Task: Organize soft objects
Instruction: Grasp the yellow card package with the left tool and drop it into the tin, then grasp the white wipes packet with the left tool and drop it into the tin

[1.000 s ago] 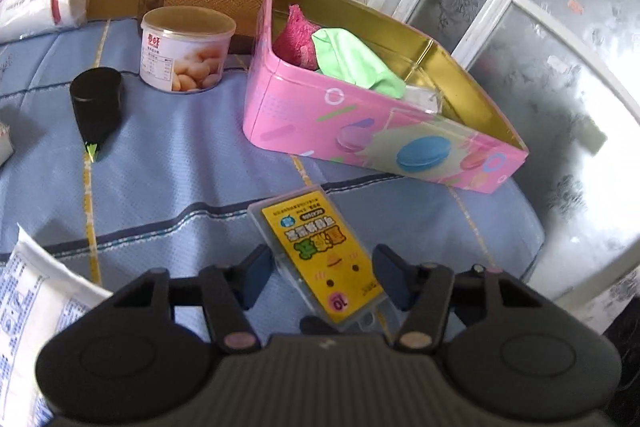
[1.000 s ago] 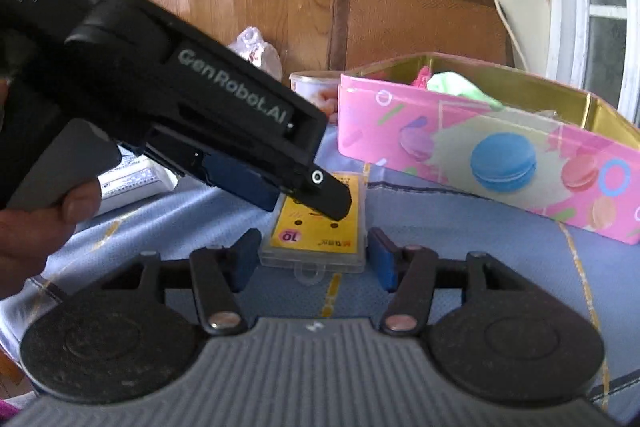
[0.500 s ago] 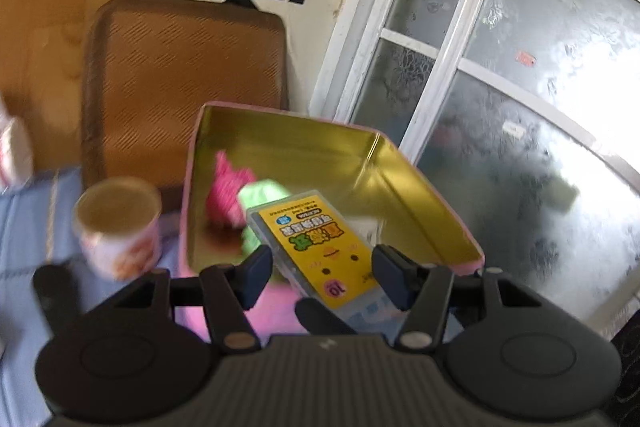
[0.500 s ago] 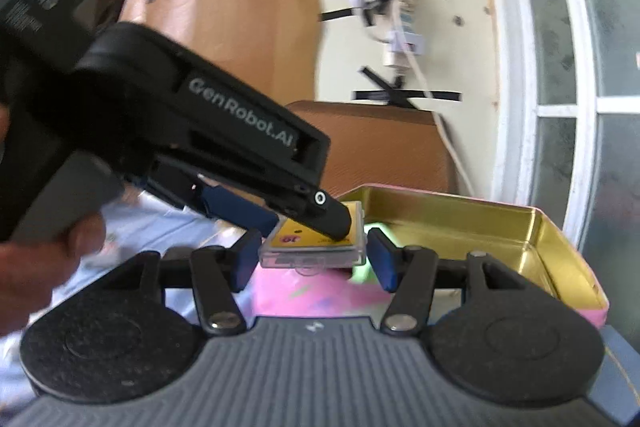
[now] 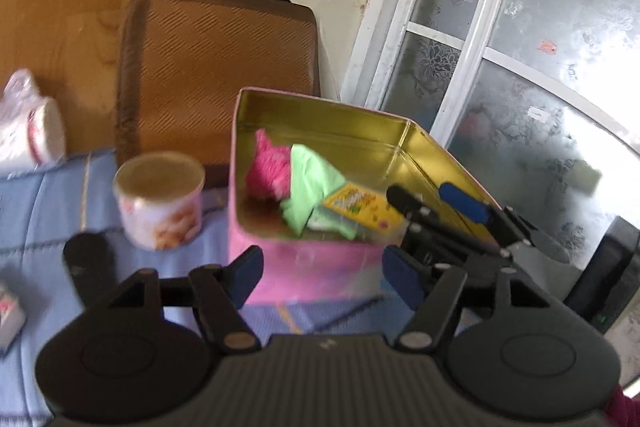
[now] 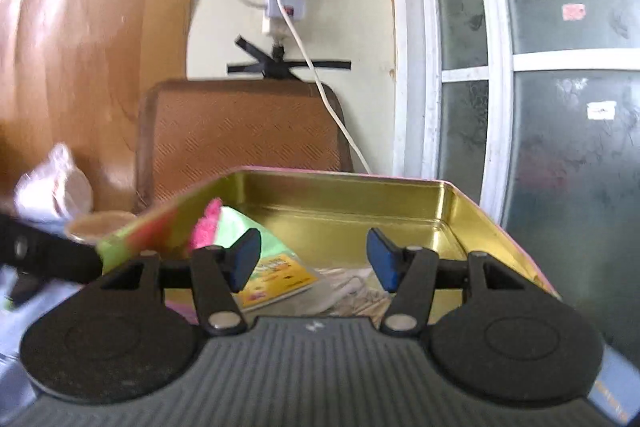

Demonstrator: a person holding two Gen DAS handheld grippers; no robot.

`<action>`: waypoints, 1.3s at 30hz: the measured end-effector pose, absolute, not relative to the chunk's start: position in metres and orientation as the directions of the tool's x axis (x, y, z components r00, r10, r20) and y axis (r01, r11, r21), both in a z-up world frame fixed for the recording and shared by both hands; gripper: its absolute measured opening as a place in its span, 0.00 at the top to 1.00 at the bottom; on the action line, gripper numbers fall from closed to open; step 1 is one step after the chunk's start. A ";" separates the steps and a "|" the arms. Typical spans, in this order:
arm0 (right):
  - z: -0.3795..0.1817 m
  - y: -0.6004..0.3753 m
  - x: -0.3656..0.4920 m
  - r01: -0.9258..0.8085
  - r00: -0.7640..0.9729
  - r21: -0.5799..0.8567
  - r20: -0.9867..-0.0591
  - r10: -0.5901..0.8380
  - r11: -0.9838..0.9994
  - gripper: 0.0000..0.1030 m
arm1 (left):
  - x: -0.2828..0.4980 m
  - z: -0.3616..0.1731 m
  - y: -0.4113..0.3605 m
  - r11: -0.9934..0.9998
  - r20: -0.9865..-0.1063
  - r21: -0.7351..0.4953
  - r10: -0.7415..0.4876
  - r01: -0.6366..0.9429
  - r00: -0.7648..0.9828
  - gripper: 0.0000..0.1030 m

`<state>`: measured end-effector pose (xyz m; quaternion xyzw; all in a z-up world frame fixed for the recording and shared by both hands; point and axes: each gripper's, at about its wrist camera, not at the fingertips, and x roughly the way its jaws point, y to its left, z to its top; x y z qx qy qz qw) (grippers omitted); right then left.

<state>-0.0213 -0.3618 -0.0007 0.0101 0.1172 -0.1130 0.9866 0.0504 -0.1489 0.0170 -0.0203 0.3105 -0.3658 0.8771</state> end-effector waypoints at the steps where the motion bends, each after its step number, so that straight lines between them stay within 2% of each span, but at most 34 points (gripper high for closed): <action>1: 0.001 -0.357 -0.028 0.216 0.953 0.006 -0.218 -0.209 0.976 0.41 | 0.045 0.015 -0.141 0.730 -0.526 -0.266 -0.657 0.629 0.540 0.35; 7: -0.003 -0.317 -0.054 0.123 0.975 0.062 -0.193 -0.109 0.990 0.37 | 0.009 0.006 -0.088 0.738 -0.501 -0.280 -0.658 0.614 0.562 0.35; 12: -0.012 -0.284 -0.066 -0.016 0.951 0.087 -0.308 0.043 0.996 0.36 | -0.008 0.001 -0.035 0.771 -0.489 -0.315 -0.631 0.553 0.602 0.34; 17: -0.016 -0.258 -0.064 -0.182 0.876 0.185 -0.415 0.245 0.966 0.33 | -0.014 -0.004 0.018 0.836 -0.495 -0.323 -0.548 0.443 0.674 0.34; 26: -0.016 -0.195 -0.080 -0.440 0.752 0.151 -0.477 0.456 0.885 0.26 | -0.007 -0.024 0.074 0.865 -0.519 -0.396 -0.488 0.309 0.701 0.34; 33: -0.026 -0.160 -0.086 -0.539 0.674 0.110 -0.538 0.506 0.835 0.23 | -0.005 -0.033 0.069 0.845 -0.531 -0.418 -0.525 0.334 0.665 0.34; 39: -0.029 -0.155 -0.088 -0.543 0.681 0.081 -0.540 0.495 0.836 0.21 | -0.001 -0.044 0.051 0.828 -0.562 -0.426 -0.557 0.364 0.611 0.35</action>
